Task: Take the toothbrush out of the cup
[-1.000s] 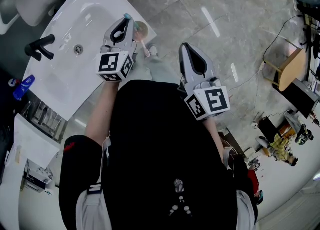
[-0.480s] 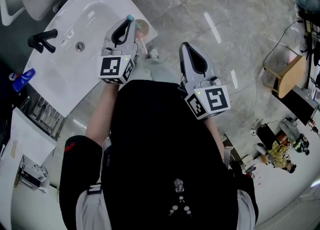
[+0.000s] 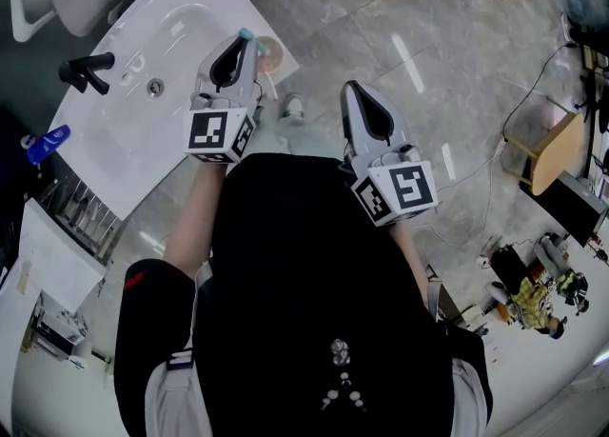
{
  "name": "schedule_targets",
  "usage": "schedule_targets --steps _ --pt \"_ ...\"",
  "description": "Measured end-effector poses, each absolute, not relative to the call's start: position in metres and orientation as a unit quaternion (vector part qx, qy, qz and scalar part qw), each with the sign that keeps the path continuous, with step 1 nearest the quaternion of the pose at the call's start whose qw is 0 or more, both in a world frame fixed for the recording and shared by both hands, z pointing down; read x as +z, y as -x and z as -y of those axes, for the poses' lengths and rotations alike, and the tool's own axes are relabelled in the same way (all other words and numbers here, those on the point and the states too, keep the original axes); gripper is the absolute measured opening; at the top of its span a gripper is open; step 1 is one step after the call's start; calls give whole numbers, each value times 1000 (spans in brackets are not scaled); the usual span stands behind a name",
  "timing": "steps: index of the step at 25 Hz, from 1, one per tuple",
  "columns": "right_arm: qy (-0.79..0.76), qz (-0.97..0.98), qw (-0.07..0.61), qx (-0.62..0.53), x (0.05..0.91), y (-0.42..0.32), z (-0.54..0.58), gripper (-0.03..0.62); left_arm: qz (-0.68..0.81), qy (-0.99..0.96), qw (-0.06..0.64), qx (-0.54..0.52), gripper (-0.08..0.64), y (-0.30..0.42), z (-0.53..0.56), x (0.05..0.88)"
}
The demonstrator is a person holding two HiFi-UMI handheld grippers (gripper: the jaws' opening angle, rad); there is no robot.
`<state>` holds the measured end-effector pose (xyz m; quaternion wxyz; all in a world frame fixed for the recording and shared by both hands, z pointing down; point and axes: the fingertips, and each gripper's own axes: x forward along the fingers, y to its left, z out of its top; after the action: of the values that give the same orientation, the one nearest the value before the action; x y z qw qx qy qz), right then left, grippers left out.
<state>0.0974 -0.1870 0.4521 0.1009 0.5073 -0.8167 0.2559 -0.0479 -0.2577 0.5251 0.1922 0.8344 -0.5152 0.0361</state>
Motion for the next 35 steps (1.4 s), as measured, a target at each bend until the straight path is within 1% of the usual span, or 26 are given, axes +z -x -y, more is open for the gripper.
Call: schedule_targets --steps 10,21,35 --pt "-495 830 82 244 442 -97 182 2 539 -825 170 21 26 58 245 498" --pt "-464 856 61 221 423 -84 180 2 571 -810 133 -13 26 72 230 452" --pt "-400 895 41 192 402 -66 158 2 628 -773 87 -22 26 98 158 416"
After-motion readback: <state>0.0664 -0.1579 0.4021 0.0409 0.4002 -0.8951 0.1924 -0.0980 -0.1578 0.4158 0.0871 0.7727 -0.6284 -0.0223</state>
